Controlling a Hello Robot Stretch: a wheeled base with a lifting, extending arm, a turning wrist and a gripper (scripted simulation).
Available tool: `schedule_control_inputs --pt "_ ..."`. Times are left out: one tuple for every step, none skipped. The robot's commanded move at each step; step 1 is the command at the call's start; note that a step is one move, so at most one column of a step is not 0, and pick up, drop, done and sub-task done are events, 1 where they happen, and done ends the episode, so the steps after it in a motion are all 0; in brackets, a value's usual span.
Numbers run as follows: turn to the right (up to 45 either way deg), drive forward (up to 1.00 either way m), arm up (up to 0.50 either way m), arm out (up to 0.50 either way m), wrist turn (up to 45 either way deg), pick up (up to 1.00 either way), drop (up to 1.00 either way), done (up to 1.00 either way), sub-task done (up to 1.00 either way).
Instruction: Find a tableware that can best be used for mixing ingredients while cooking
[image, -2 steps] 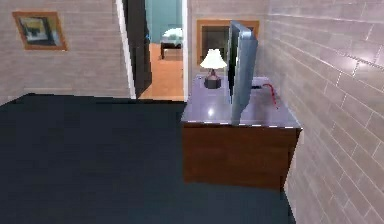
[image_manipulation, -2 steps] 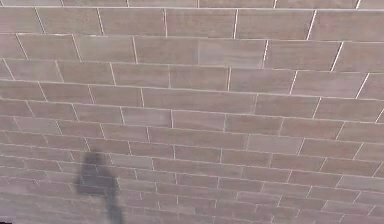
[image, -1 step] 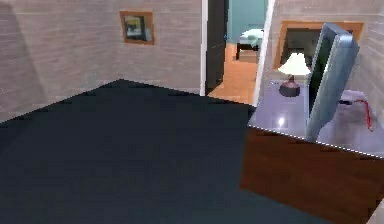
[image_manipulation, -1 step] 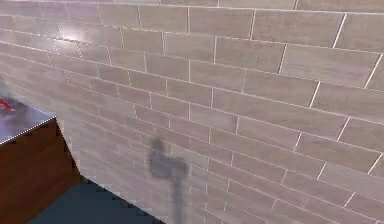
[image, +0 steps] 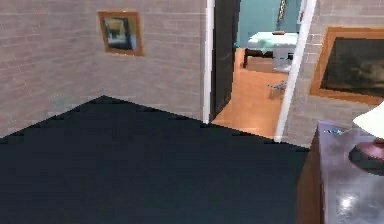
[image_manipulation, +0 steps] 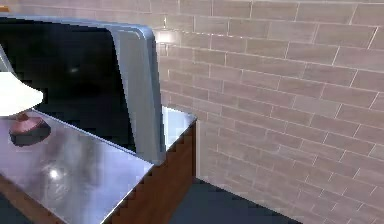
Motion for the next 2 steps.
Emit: schedule_control_inputs --pt "0.0 0.30 0.00 0.00 0.0 0.00 0.00 0.00 0.00" --pt "12.0 0.00 0.00 0.00 0.0 0.00 0.00 0.00 0.00"
